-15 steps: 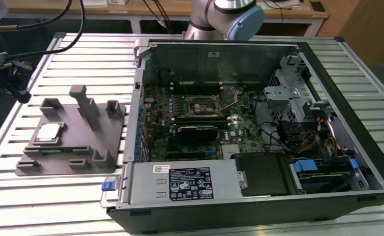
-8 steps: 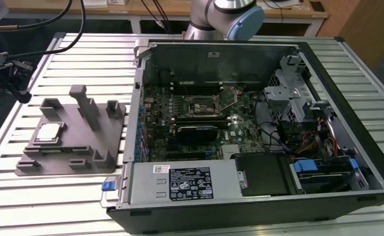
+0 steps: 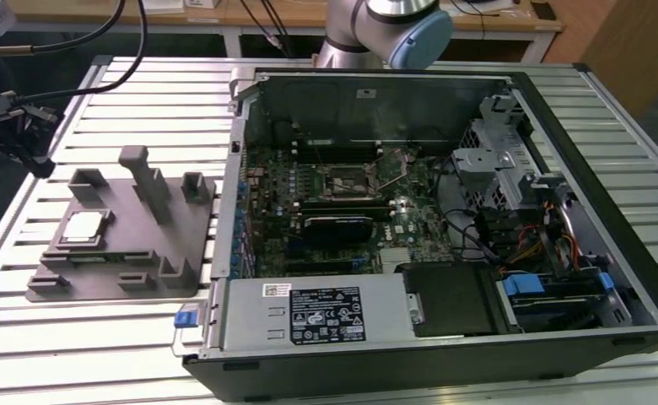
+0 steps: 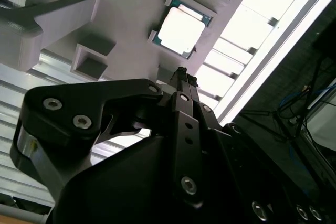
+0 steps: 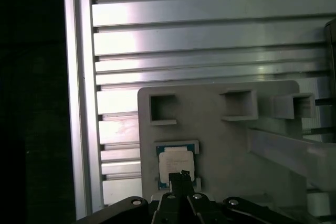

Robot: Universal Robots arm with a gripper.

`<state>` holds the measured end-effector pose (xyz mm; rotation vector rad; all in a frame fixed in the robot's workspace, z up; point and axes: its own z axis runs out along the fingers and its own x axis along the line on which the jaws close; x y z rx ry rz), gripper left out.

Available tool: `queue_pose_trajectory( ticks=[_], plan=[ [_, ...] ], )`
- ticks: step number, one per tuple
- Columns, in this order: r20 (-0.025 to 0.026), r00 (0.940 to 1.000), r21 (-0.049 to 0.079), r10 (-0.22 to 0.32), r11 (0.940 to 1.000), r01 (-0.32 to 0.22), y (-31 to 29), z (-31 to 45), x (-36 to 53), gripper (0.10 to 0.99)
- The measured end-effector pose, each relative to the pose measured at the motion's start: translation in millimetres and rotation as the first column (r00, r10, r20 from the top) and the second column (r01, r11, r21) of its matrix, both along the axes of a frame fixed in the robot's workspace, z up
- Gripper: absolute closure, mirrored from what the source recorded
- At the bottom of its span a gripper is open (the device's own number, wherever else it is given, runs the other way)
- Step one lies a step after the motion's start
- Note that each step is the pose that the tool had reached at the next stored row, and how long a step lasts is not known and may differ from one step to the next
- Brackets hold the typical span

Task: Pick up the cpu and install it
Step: 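Pick up the cpu and move it towards the insertion slot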

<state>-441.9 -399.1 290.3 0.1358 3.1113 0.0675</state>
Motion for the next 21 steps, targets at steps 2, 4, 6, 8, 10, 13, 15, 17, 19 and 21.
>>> queue_pose_trajectory(
  ticks=[2,4,6,8,10,13,15,17,19,21],
  plan=[
    [0.0000,1.0000,0.000,0.000,1.0000,0.000,-0.3,-1.9,0.2,0.980],
    [-0.0004,1.0000,0.000,0.000,1.0000,0.000,-0.7,-3.7,0.6,0.980],
    [-0.0010,1.0000,0.000,0.000,1.0000,0.000,-1.1,-5.5,1.0,0.980],
    [-0.0014,1.0000,0.000,0.000,1.0000,0.000,-1.2,-7.2,1.1,0.980],
    [-0.0017,1.0000,0.000,0.000,1.0000,0.000,-1.2,-8.9,1.2,0.980],
    [-0.0019,1.0000,0.000,0.000,1.0000,0.000,-1.2,-11.5,1.2,0.980],
    [-0.0021,1.0000,0.000,0.000,1.0000,0.000,-1.2,-13.0,1.2,0.980],
    [-0.0021,1.0000,0.000,0.000,1.0000,0.000,-1.2,-14.6,1.2,0.980],
    [-0.0021,1.0000,0.000,0.000,1.0000,0.000,-1.3,-16.4,1.2,0.980],
    [-0.0022,1.0000,0.000,0.000,1.0000,0.000,-1.2,-18.2,1.2,0.980]
  ],
)
